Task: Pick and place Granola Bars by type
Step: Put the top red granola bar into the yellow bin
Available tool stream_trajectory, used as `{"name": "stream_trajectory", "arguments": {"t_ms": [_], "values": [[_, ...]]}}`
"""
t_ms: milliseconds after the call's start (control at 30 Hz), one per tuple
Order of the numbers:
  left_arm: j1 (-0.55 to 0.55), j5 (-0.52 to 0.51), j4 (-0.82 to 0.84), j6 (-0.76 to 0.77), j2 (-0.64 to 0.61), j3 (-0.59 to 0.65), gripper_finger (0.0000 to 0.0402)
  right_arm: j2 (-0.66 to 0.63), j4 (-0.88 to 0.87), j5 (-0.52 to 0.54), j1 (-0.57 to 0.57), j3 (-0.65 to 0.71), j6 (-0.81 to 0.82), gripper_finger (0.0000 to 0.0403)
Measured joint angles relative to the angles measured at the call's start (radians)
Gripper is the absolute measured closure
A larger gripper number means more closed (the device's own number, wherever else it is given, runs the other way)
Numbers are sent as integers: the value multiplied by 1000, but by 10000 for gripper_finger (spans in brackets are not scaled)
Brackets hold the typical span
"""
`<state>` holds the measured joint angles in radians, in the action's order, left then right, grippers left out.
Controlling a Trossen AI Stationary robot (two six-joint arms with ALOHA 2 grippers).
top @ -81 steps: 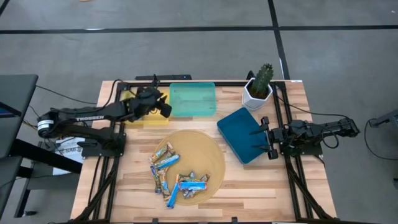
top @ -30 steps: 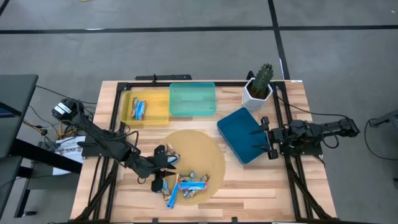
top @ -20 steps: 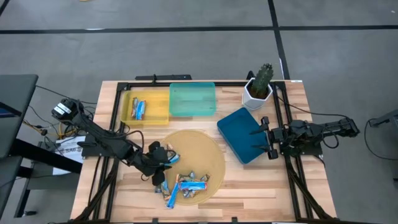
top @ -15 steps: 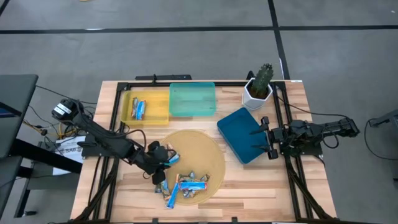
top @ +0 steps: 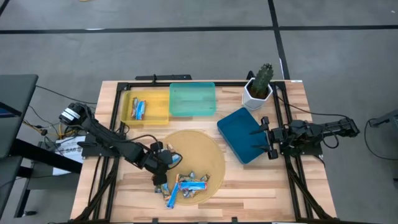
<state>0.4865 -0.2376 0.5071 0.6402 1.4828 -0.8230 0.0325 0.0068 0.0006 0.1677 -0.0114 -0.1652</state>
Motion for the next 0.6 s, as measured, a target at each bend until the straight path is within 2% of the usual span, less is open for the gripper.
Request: {"name": "stream_trajectory", "arguments": {"t_ms": [600], "values": [[-36,50,60,-22,70,3,292,0,-1,0,0,0,0,159]]}}
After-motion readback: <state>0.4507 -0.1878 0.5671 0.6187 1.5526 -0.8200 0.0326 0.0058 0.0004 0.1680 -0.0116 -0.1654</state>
